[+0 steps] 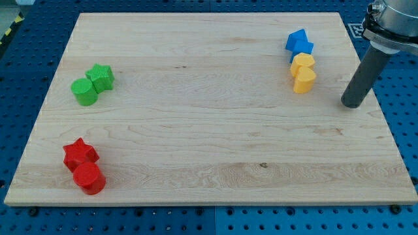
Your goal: Move the heart bottom left to the hexagon
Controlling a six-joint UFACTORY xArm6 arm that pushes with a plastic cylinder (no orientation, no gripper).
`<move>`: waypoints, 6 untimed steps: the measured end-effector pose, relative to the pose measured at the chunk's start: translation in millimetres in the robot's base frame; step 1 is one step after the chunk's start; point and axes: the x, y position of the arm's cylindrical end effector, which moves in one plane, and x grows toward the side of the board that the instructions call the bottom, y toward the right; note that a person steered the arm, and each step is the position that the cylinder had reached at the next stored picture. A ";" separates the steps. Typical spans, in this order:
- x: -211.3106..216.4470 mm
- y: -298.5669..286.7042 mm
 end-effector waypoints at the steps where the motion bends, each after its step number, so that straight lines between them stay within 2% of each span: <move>1: -9.4 0.0; 2: -39.9 -0.2; 3: -57.8 -24.7; 6: -59.1 -85.1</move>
